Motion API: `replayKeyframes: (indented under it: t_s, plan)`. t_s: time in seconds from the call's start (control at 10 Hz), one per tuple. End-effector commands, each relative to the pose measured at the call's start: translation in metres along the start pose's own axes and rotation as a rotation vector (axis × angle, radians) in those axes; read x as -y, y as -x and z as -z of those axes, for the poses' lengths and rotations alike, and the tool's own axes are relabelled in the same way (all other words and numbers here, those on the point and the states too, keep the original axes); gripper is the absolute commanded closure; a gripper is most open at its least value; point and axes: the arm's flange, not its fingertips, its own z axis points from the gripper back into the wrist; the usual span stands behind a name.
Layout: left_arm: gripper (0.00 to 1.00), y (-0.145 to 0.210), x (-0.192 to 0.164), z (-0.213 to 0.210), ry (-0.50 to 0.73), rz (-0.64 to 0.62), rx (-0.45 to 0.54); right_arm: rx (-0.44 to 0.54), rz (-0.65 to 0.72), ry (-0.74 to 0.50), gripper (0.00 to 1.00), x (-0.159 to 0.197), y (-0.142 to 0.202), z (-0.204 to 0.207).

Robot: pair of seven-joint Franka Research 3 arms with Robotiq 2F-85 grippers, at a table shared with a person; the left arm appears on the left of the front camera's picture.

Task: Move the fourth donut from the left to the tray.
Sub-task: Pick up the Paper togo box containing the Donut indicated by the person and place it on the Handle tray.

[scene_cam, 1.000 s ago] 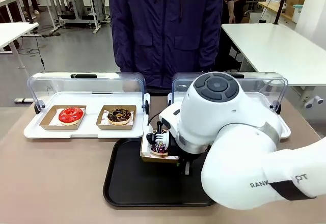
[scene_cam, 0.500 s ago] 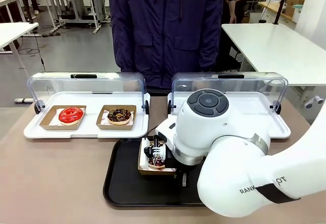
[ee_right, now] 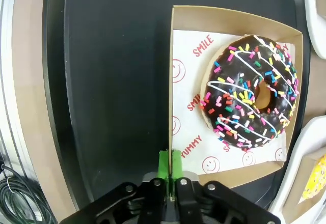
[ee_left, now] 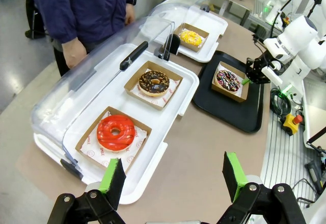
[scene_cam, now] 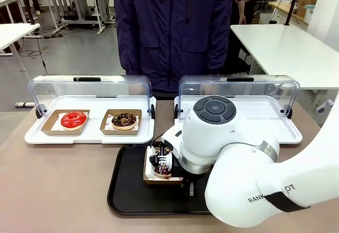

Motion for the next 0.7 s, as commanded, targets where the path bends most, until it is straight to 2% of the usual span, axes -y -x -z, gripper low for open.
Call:
replayKeyframes:
  t_s: [0.0,0.1,0.3,0.4,0.6]
  plan:
    - [0.0,0.0,0.003,0.001,0.001,0.009,0.009,0.015,0.018,0.038,0.43,-0.035,0.034,-0.004]
    - [0.0,0.0,0.003,0.001,0.001,0.009,0.009,0.024,0.023,0.034,0.0,-0.034,0.034,-0.012]
    - [0.0,0.0,0.003,0.001,0.001,0.009,0.009,0.028,0.061,0.042,0.0,-0.029,0.033,-0.037]
    - [0.0,0.0,0.003,0.001,0.001,0.009,0.009,0.04,0.074,0.036,0.2,-0.026,0.033,-0.053]
    - [0.0,0.0,0.003,0.001,0.001,0.009,0.009,0.052,0.082,0.021,0.0,-0.024,0.033,-0.081]
